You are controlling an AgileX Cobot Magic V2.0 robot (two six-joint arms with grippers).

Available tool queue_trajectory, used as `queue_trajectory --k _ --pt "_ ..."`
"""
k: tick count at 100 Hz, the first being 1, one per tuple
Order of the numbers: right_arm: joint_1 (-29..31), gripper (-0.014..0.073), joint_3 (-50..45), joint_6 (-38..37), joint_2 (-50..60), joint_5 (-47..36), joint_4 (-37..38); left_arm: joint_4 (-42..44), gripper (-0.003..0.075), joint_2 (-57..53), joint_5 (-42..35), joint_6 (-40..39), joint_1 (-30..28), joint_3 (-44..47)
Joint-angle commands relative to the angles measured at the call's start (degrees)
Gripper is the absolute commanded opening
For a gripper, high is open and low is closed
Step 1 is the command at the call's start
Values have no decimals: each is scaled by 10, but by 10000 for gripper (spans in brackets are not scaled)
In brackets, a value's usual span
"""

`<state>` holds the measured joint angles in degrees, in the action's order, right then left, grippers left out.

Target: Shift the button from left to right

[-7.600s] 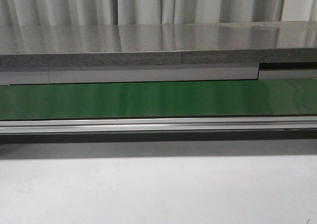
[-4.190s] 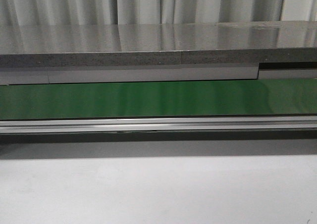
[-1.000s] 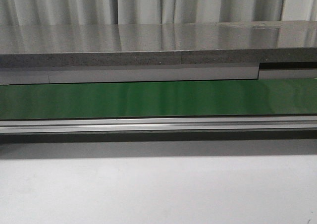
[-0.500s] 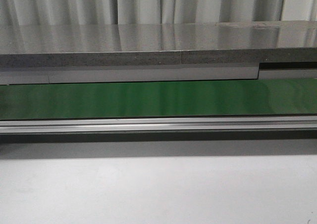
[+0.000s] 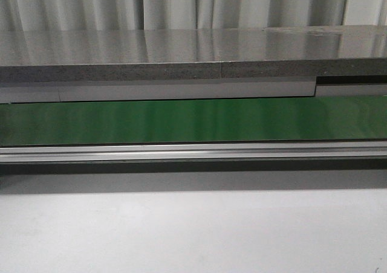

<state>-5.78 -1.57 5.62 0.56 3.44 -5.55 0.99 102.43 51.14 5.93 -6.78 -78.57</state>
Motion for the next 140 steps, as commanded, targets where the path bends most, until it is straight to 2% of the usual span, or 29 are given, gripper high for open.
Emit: queue_trajectory --k 1,18,25,32,63,77,100,116,140 --pt "0 -68 10 -2 9 -42 5 -4 146 -30 -10 0 3 -16" --pt "0 -68 10 -2 9 -42 5 -4 381 -30 -9 0 3 -16" --pt "0 -68 10 -2 9 -42 5 -4 454 -30 -9 0 3 -16" --pt "0 -68 10 -2 9 -42 5 -4 492 -30 -9 0 3 -16" --pt "0 -68 10 -2 9 -42 5 -19 498 -46 -11 12 3 -16" --pt "0 -68 10 -2 9 -42 5 -71 498 -82 -29 51 3 -16" --pt "0 -68 10 -2 9 -42 5 -88 498 -161 -57 70 3 -13" --pt "0 -68 10 -2 9 -42 5 -105 496 -239 -130 88 13 35" --pt "0 -68 10 -2 9 -42 5 -105 495 -374 -234 94 57 174"
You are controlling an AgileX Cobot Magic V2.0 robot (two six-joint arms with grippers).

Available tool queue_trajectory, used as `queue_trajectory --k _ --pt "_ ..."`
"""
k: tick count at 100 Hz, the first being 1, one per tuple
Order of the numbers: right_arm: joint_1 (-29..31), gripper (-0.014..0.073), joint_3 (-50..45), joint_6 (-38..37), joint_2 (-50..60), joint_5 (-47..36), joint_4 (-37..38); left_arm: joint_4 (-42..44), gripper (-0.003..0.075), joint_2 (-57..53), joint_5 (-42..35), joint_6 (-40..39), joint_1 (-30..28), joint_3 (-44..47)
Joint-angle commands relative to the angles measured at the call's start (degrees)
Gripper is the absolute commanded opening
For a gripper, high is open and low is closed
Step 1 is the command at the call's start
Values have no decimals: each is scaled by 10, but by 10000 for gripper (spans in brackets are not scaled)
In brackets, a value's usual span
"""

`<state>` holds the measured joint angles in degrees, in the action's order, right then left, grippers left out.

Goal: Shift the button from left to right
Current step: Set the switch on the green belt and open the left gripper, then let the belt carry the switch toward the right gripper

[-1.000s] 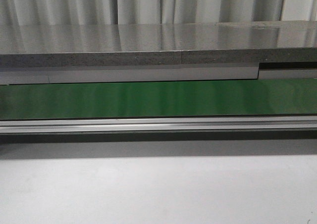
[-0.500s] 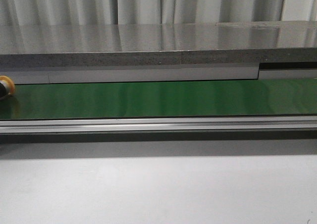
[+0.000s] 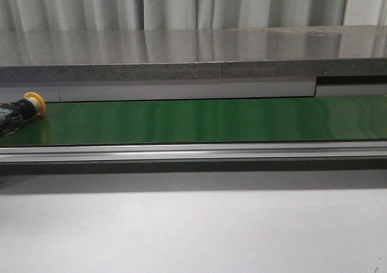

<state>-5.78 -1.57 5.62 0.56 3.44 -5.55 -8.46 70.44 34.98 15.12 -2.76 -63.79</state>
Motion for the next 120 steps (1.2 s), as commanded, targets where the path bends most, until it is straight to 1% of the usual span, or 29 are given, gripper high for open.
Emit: queue_trajectory --k 1,27,44,52,66,74,86,120 --pt "0 -68 10 -2 9 -42 5 -10 495 -62 -76 2 18 30" --pt "0 -68 10 -2 9 -42 5 -10 495 -221 -204 2 67 209" --pt "0 -68 10 -2 9 -42 5 -10 495 -337 -294 2 76 323" --pt "0 -68 10 -2 9 -42 5 -10 495 -387 -320 2 76 372" --pt "0 -68 10 -2 9 -42 5 -21 495 -469 -331 0 76 428" --pt "0 -68 10 -2 9 -42 5 -40 495 -510 -330 0 76 446" --pt "0 -68 10 -2 9 -42 5 -45 495 -551 -330 0 76 464" --pt "0 -68 10 -2 9 -42 5 -45 495 -567 -330 0 76 477"
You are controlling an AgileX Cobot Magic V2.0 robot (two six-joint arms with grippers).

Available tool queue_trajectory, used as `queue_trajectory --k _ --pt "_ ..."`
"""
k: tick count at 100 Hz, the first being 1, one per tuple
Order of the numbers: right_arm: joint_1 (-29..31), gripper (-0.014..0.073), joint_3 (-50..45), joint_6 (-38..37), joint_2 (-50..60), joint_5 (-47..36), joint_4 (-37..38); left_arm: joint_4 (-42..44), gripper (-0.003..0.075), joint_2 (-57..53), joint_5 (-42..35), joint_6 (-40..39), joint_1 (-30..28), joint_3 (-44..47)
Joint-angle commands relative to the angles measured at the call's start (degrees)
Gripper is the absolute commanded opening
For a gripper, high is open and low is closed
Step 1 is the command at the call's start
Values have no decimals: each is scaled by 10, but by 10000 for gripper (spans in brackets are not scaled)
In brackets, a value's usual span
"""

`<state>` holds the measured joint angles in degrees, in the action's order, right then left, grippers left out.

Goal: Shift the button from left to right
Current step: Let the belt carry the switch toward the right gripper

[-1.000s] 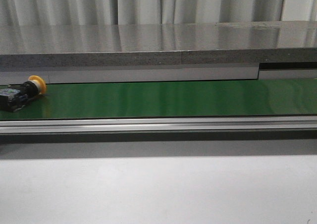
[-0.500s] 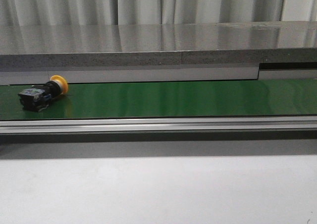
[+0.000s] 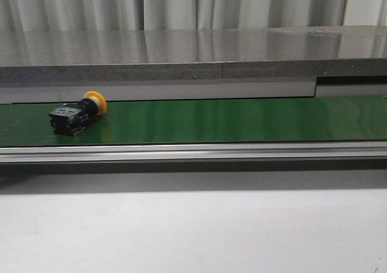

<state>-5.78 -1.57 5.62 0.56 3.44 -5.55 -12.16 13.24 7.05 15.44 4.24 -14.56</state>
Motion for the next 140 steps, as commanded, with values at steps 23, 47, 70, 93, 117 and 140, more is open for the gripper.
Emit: queue_trajectory --k 23,47,70,93,117,140 --pt "0 -68 10 -2 9 -42 5 -8 379 5 -50 -3 6 -16" --pt "0 -68 10 -2 9 -42 5 -8 68 5 -50 -3 6 -16" --pt "0 -68 10 -2 9 -43 5 -8 -19 5 -50 -3 6 -16" --pt "0 -68 11 -2 9 -63 5 -8 -19 5 -50 -3 6 -16" --pt "0 -68 70 -2 -7 -45 5 -8 -19 5 -50 -3 6 -16" --pt "0 -68 185 -2 -117 53 5 -8 -19 5 -50 -3 6 -16"
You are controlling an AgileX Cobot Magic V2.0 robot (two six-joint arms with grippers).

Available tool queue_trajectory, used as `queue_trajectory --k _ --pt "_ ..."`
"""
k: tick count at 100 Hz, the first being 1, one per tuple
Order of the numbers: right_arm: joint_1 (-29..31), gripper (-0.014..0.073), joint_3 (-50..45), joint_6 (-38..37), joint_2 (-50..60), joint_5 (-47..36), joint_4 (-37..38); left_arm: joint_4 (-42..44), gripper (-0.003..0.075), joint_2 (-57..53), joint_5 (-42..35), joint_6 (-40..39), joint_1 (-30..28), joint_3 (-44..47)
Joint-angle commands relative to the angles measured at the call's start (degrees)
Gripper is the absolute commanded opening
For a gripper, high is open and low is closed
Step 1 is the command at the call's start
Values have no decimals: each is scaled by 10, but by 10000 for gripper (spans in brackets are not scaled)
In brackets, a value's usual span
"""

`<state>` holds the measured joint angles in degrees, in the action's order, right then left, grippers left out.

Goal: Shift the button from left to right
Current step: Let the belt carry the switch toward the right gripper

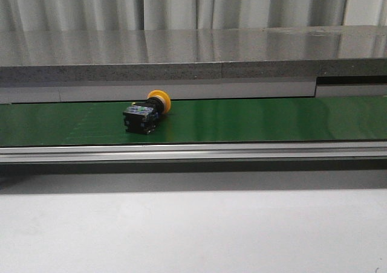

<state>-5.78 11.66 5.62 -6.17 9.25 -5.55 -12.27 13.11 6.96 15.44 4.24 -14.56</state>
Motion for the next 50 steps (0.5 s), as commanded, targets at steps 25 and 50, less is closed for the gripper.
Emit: queue_trajectory --k 25,50 --pt "0 -68 195 -2 -218 104 4 -7 -19 6 -49 -3 6 -16" --pt "0 -68 301 -2 -385 168 -43 -7 -19 6 -49 -3 6 -16"
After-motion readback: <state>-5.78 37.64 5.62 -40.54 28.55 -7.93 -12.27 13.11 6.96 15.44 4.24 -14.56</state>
